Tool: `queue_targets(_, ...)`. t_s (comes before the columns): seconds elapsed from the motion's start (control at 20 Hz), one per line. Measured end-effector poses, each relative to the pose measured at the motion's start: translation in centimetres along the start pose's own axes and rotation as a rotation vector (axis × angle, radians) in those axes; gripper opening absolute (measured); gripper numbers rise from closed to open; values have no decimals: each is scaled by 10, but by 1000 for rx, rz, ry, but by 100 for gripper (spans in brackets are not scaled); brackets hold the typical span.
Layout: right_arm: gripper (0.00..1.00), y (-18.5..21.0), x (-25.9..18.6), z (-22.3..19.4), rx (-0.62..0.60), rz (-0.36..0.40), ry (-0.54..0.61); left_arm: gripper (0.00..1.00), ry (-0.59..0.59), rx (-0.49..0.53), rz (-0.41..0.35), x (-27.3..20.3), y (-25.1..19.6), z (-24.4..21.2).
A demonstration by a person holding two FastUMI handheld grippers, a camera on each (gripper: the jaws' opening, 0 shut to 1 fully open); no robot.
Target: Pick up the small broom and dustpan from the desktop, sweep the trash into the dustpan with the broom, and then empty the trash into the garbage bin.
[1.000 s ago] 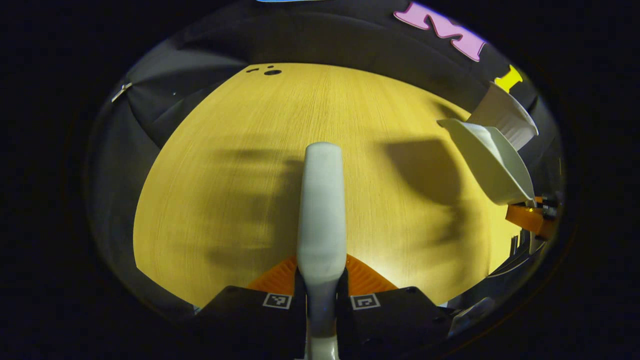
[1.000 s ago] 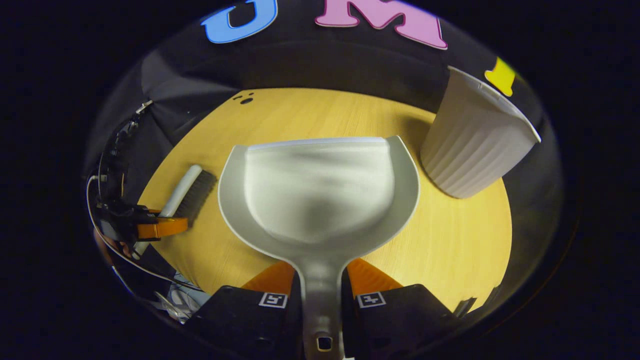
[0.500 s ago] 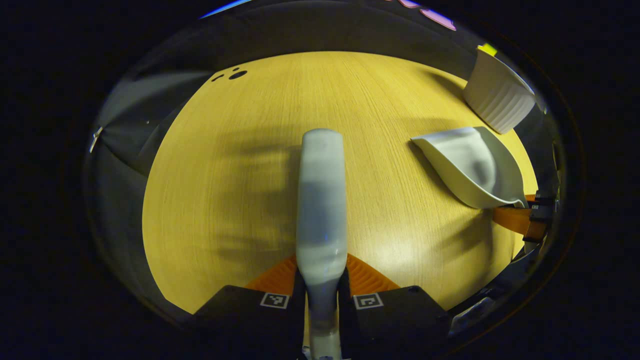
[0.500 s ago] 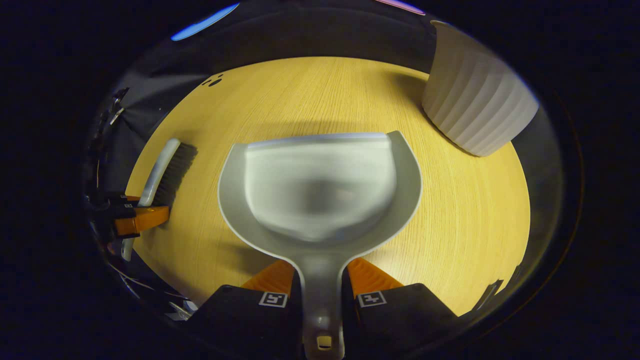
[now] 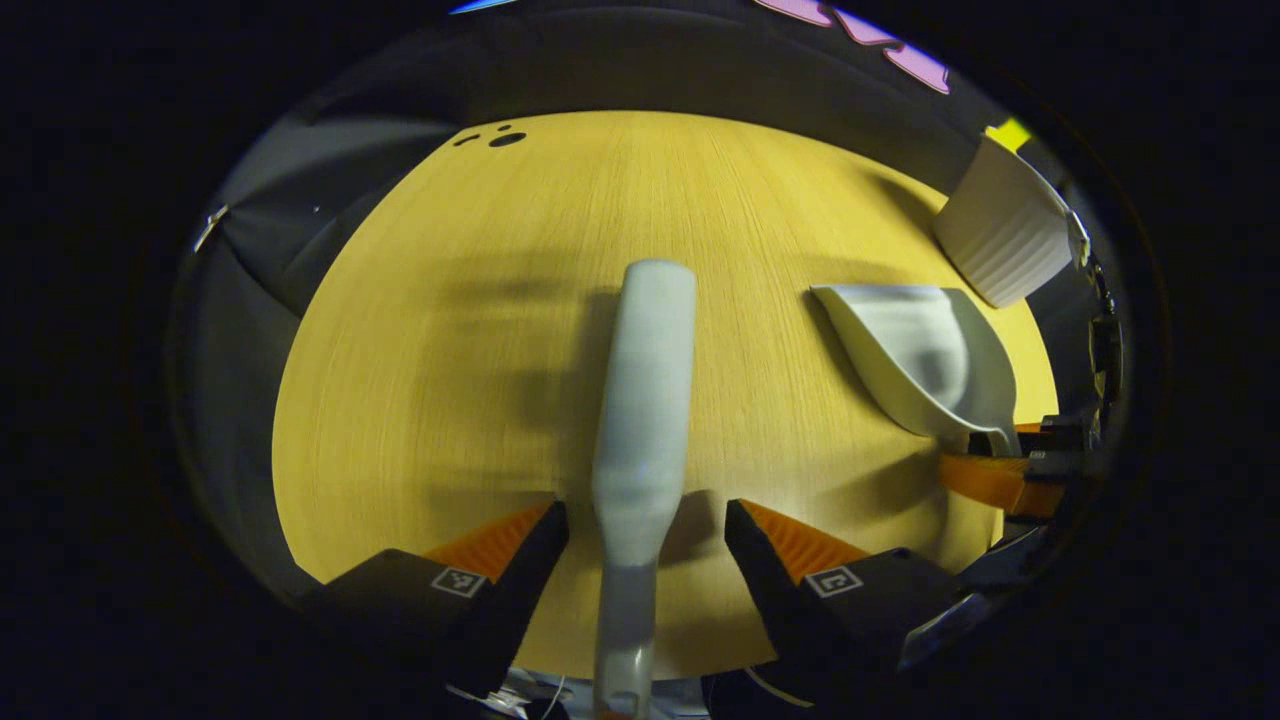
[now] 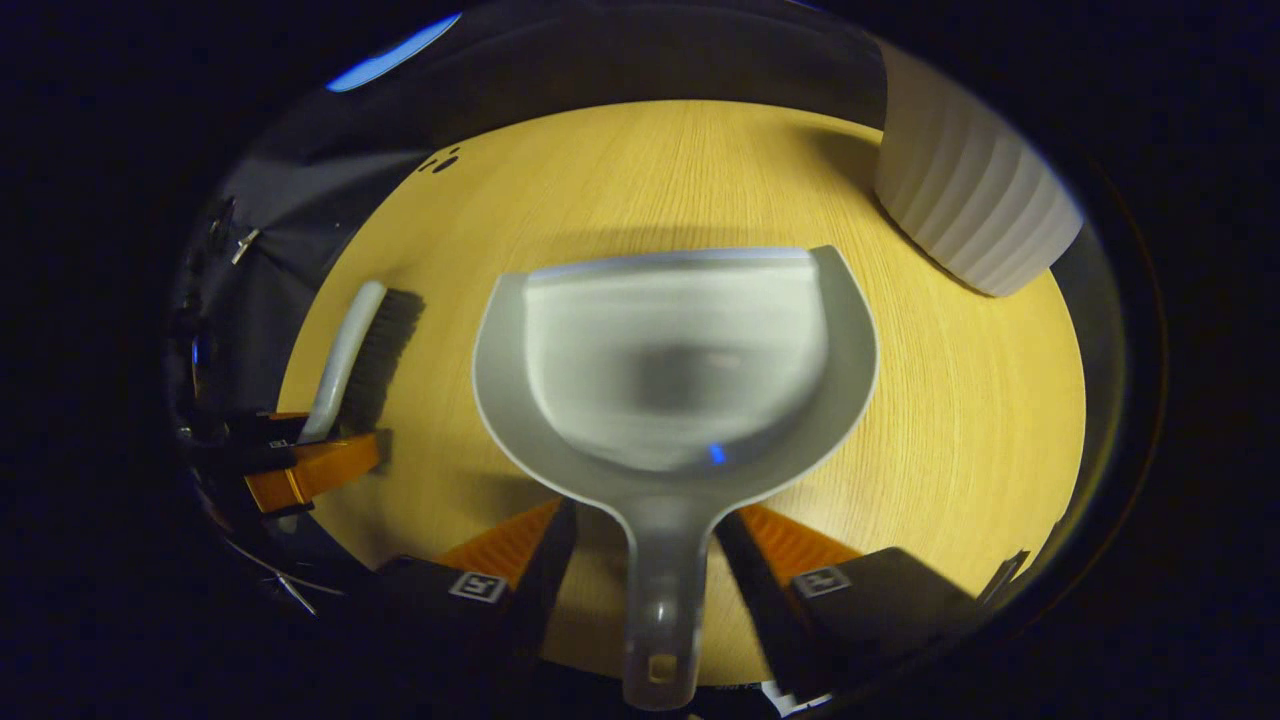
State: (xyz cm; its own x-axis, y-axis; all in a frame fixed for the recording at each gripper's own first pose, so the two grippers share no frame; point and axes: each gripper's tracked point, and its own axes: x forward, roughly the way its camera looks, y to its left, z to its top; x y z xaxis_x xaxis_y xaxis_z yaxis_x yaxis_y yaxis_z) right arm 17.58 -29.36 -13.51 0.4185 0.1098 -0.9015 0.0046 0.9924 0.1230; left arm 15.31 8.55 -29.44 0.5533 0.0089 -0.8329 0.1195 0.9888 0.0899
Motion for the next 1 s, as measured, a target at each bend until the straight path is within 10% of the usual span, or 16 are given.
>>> queue_targets(0.05, 100, -1, -10, 6, -14, -13, -23, 96, -22, -22, -14, -6, -2, 1)
queue_targets(0.5, 99, 10, -137, 65, -112, -61, -438, 96, -532, 10, -101, -142, -28, 43)
queue_targets(0.8, 99, 49, -245, 67, -190, -10, -817, 96, -963, 18, 25, -253, -29, 38)
queue_targets(1.0, 98, 61, -266, 36, -208, 35, -876, 95, -1000, 110, 72, -259, -63, 9)
